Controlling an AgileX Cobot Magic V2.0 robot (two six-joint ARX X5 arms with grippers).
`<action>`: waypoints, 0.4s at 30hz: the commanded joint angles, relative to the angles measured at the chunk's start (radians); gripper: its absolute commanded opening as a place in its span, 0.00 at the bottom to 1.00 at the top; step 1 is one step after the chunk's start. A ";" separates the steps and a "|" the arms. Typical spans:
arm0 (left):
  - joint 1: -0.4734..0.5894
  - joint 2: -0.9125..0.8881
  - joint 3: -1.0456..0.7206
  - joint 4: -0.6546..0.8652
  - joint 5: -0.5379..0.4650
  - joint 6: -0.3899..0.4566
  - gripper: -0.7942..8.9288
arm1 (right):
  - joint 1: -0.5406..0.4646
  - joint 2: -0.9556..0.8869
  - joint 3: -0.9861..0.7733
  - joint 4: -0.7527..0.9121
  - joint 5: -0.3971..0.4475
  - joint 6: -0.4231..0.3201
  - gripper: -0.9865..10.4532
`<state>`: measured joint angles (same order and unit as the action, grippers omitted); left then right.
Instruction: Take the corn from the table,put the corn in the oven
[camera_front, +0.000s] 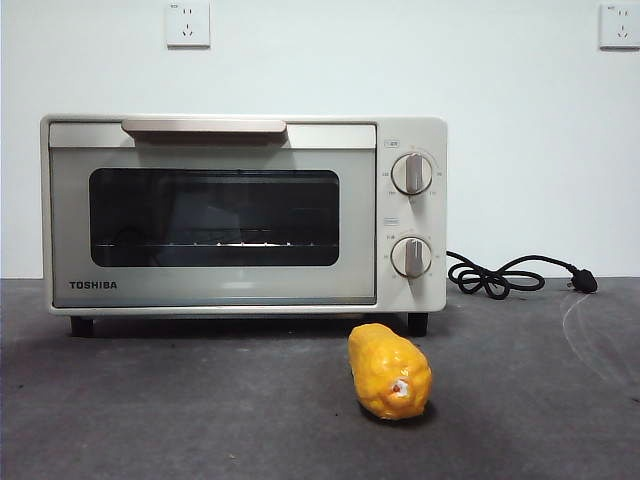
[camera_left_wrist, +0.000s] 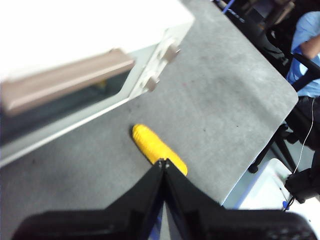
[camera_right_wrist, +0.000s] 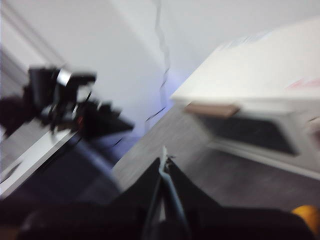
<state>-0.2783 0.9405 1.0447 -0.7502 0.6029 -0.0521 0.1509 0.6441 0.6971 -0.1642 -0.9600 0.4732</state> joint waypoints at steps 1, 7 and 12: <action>-0.042 0.014 0.024 -0.006 -0.062 0.024 0.08 | 0.102 0.043 0.008 -0.001 0.020 -0.014 0.08; -0.113 0.026 0.032 -0.035 -0.203 0.026 0.08 | 0.343 0.166 0.013 -0.016 0.251 -0.063 0.09; -0.123 0.027 0.032 -0.087 -0.265 0.040 0.08 | 0.497 0.282 0.013 -0.028 0.430 -0.092 0.23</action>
<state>-0.3981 0.9672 1.0771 -0.8360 0.3462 -0.0296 0.6296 0.9119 0.7052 -0.1944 -0.5564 0.4011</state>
